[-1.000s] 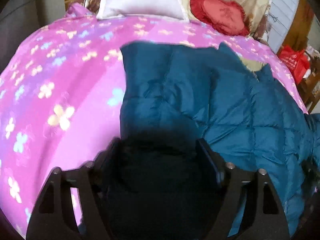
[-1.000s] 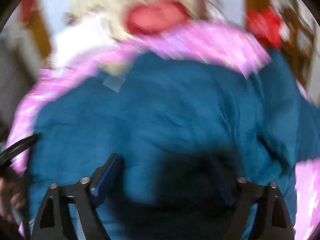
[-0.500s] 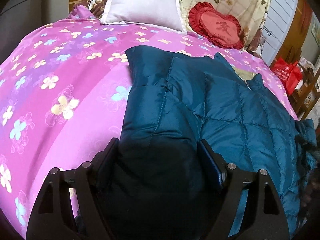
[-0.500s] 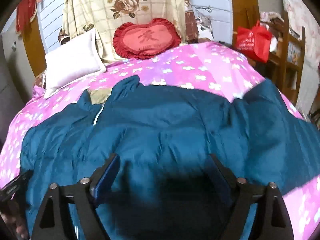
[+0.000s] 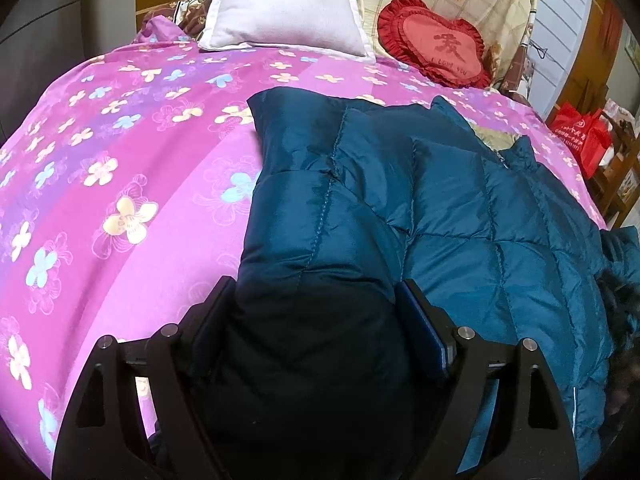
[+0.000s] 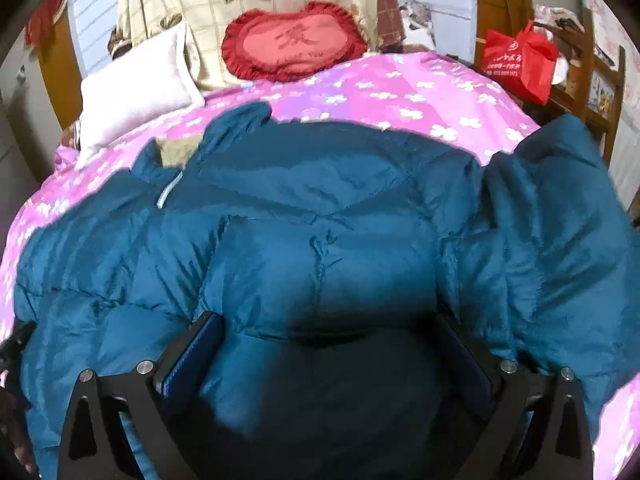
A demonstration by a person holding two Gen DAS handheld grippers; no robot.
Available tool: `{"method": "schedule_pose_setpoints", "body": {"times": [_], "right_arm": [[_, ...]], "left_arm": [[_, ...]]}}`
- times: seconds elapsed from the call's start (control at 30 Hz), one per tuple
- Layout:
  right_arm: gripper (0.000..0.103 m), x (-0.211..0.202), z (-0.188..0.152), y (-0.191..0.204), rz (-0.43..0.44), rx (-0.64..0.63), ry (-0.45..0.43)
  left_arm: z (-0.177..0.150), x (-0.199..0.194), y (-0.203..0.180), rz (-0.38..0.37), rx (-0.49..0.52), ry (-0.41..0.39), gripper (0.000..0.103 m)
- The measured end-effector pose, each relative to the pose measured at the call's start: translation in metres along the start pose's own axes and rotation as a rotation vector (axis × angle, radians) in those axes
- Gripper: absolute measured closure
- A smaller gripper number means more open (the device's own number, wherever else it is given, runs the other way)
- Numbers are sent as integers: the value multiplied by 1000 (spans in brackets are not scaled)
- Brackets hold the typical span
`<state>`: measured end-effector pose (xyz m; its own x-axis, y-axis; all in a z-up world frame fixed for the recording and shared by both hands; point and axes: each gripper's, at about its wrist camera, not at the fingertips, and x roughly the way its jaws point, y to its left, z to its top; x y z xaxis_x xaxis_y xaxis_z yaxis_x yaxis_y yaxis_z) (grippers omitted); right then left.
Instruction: Fold large clothes
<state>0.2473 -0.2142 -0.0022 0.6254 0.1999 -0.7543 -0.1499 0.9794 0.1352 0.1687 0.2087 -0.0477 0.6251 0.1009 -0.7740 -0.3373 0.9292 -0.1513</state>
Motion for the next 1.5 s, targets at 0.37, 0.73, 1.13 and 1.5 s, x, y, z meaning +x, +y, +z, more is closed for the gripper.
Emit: {"method": "schedule_pose_setpoints", "body": {"times": [0.37,0.73,1.13,1.5], "right_arm": [[4,-120,4,-260,-477,278,-184],[4,-94,-51,-444,-334,618,58],[29,-60,-35,-441,-252,553,33],[85,-124,1,-296,-420,93,-257]], "left_arm": [[0,0,1,-2,0,0,21],[0,0,2,-3,0,0,21],[0,0,2,-4,1,1,21],[0,0,2,-7,-2,-1,21]]}}
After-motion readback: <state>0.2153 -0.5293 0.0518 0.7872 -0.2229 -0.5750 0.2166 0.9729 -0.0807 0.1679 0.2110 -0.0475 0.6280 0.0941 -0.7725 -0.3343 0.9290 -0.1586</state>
